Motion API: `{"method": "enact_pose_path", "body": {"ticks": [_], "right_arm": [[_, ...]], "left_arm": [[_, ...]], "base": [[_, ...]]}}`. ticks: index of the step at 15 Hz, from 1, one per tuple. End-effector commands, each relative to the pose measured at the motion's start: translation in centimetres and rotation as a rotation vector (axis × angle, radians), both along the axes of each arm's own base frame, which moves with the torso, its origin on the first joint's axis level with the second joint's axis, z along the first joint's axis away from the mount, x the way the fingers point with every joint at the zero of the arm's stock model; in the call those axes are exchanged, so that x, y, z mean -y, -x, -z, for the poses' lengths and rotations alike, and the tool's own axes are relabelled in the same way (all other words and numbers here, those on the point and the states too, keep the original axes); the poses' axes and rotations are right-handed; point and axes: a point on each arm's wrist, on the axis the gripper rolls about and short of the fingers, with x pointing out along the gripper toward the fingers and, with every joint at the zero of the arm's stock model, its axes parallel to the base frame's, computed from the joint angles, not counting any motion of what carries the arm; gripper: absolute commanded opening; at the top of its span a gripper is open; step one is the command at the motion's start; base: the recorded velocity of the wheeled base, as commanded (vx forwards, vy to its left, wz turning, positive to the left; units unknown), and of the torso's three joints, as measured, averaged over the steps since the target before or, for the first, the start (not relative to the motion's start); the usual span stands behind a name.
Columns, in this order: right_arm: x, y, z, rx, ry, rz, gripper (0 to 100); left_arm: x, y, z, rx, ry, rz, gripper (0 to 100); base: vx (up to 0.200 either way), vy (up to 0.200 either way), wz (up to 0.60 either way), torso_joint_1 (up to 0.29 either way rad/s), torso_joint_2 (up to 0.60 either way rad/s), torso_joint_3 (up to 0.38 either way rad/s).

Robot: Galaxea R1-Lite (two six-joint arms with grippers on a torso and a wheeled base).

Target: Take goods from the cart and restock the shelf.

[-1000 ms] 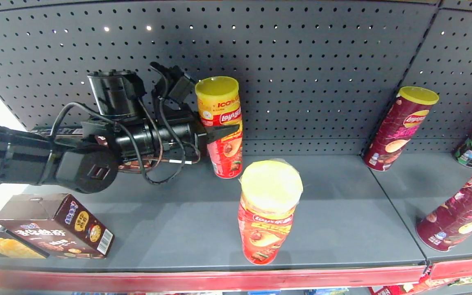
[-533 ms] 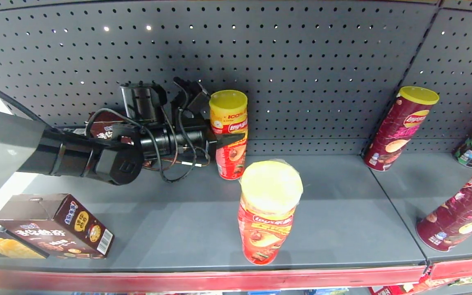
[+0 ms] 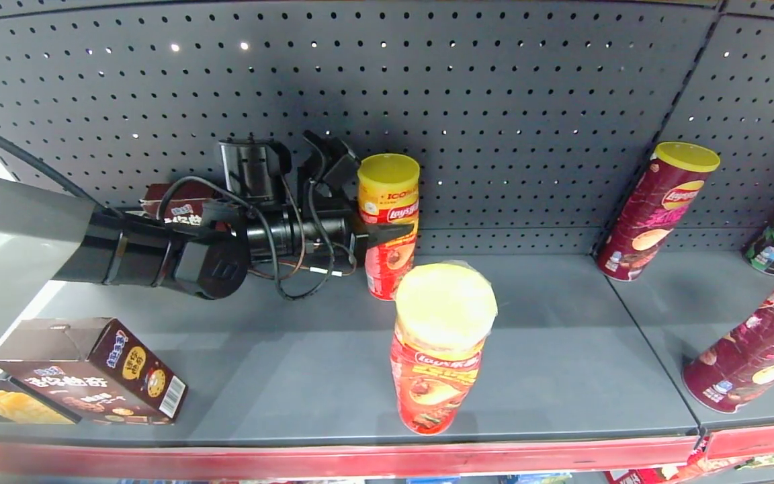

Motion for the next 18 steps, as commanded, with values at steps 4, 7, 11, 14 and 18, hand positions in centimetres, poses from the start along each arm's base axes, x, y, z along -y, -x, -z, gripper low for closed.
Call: {"method": "enact_pose_path", "body": {"ticks": [4,7,11,14,18], "right_arm": [[0.0,0.0,0.0,-0.003,0.0,0.0,100],[0.0,0.0,0.0,-0.001,0.0,0.0,100],[0.0,0.0,0.0,-0.003,0.0,0.0,100],[0.0,0.0,0.0,-0.003,0.0,0.0,100],[0.0,0.0,0.0,-0.003,0.0,0.0,100]], "left_arm": [[0.8,0.3,-0.8,-0.007,0.001,0.019,0],[1.2,0.4,-0.6,-0.015,-0.002,0.025,0],[1.3,0.4,-0.3,-0.021,-0.005,0.028,0],[1.1,0.6,0.2,-0.033,-0.016,0.027,100],[0.0,1.7,0.6,-0.067,-0.029,0.012,100]], "base": [[0.0,0.0,0.0,0.0,0.0,0.0],[0.0,0.0,0.0,0.0,0.0,0.0],[0.0,0.0,0.0,0.0,0.0,0.0],[0.0,0.0,0.0,0.0,0.0,0.0],[0.0,0.0,0.0,0.0,0.0,0.0]]}}
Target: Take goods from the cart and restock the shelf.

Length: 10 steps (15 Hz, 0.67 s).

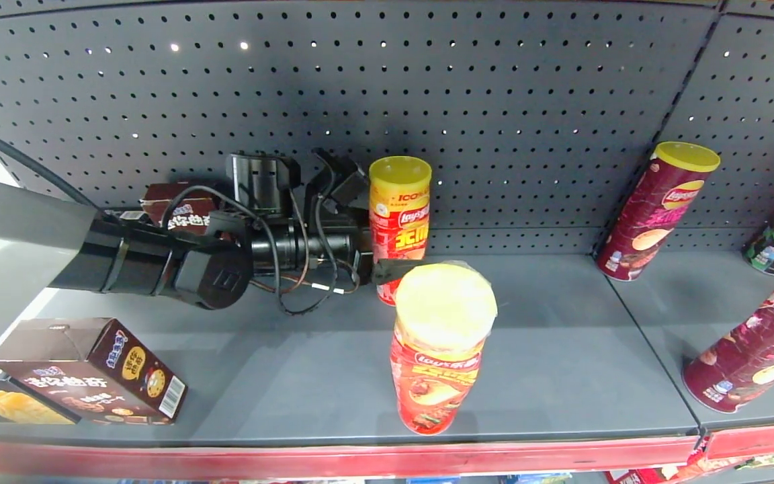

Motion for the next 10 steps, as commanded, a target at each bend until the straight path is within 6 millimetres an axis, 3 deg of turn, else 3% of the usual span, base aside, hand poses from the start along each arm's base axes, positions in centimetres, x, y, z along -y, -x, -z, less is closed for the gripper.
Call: {"method": "enact_pose_path", "body": {"ticks": [1,4,10], "right_arm": [[0.0,0.0,0.0,-0.003,0.0,0.0,100],[0.0,0.0,0.0,-0.001,0.0,0.0,100],[0.0,0.0,0.0,-0.003,0.0,0.0,100]], "left_arm": [[-1.5,1.6,-0.4,-0.016,-0.007,-0.022,100],[-2.7,3.2,-0.8,-0.018,-0.039,-0.143,100],[-3.4,3.9,-0.9,0.007,-0.094,-0.329,100]], "base": [[0.0,0.0,0.0,0.0,0.0,0.0],[0.0,0.0,0.0,0.0,0.0,0.0],[0.0,0.0,0.0,0.0,0.0,0.0]]}}
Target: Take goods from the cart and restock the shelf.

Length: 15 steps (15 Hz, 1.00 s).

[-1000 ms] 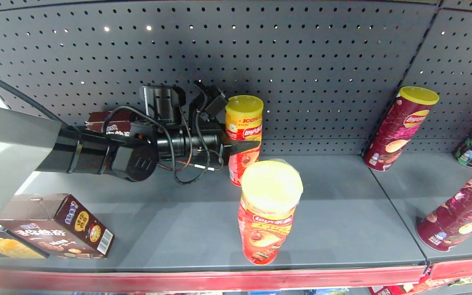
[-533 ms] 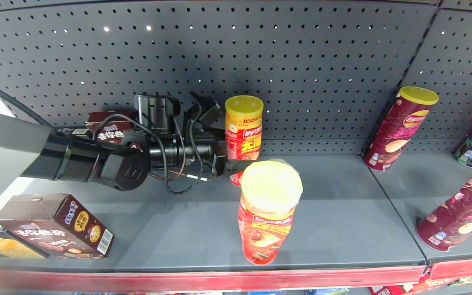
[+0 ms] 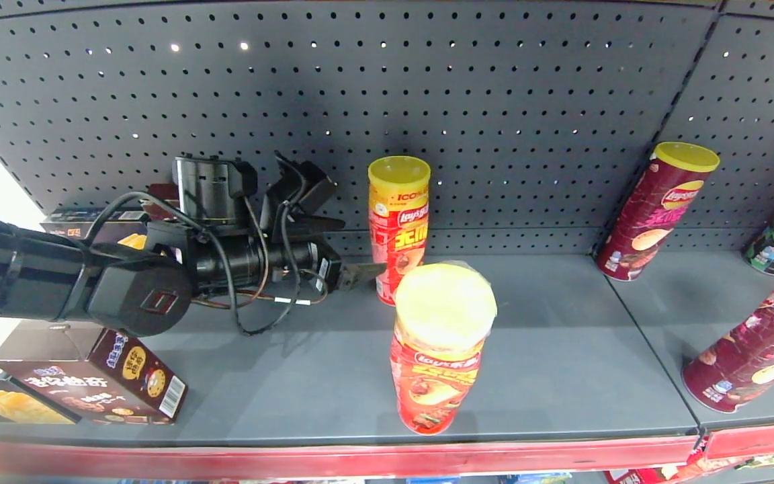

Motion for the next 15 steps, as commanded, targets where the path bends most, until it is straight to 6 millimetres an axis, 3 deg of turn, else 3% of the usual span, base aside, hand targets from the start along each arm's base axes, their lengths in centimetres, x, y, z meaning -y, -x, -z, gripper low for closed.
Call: {"method": "enact_pose_path", "body": {"ticks": [1,15], "right_arm": [[0.0,0.0,0.0,-0.003,0.001,0.0,100],[0.0,0.0,0.0,-0.001,0.001,0.0,100]], "left_arm": [[-0.1,0.3,-0.5,0.015,0.0,-0.019,100],[-0.1,-1.0,-0.9,0.047,-0.011,-0.157,100]], "base": [[0.0,0.0,0.0,0.0,0.0,0.0],[0.0,0.0,0.0,0.0,0.0,0.0]]}}
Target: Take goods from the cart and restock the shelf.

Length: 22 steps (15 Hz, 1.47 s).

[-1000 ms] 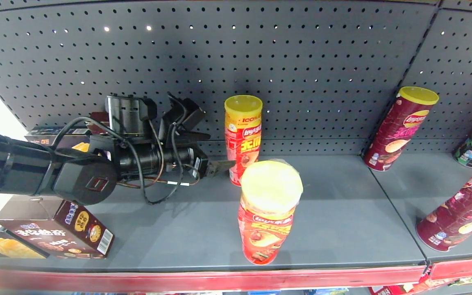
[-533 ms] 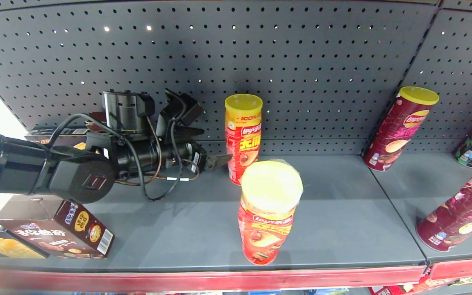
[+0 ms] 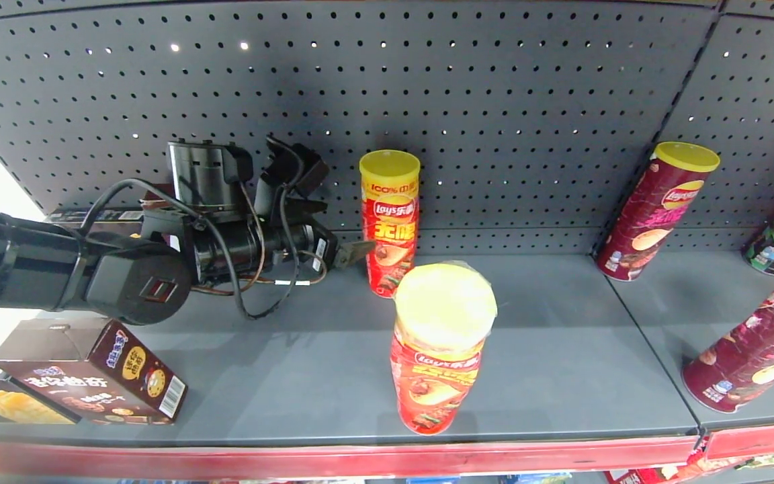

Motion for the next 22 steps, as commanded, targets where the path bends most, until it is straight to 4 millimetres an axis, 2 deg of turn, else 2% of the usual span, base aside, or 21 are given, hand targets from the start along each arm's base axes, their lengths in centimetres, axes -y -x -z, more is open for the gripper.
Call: {"method": "enact_pose_path", "body": {"ticks": [1,4,7,10,13,14,22], "right_arm": [[0.0,0.0,0.0,-0.001,0.0,0.0,100],[0.0,0.0,0.0,-0.003,0.0,0.0,100],[0.0,0.0,0.0,-0.003,0.0,0.0,100],[0.0,0.0,0.0,-0.001,0.0,0.0,100],[0.0,0.0,0.0,-0.001,0.0,0.0,100],[0.0,0.0,0.0,-0.003,0.0,0.0,100],[0.0,0.0,0.0,-0.003,0.0,0.0,100]], "left_arm": [[0.0,-0.3,0.3,-0.005,-0.002,-0.001,100],[-0.2,-0.2,0.5,-0.011,-0.007,-0.007,100],[-1.3,0.5,0.8,-0.015,-0.022,-0.081,100],[-1.4,1.1,1.2,-0.002,-0.036,-0.114,100],[-0.6,0.8,1.3,0.025,-0.065,-0.165,100],[-0.2,0.6,1.9,0.013,-0.078,-0.171,100],[1.9,-0.2,2.5,0.01,-0.08,-0.141,100]], "base": [[0.0,0.0,0.0,0.0,0.0,0.0],[0.0,0.0,0.0,0.0,0.0,0.0],[0.0,0.0,0.0,0.0,0.0,0.0],[0.0,0.0,0.0,0.0,0.0,0.0],[0.0,0.0,0.0,0.0,0.0,0.0],[0.0,0.0,0.0,0.0,0.0,0.0],[0.0,0.0,0.0,0.0,0.0,0.0]]}}
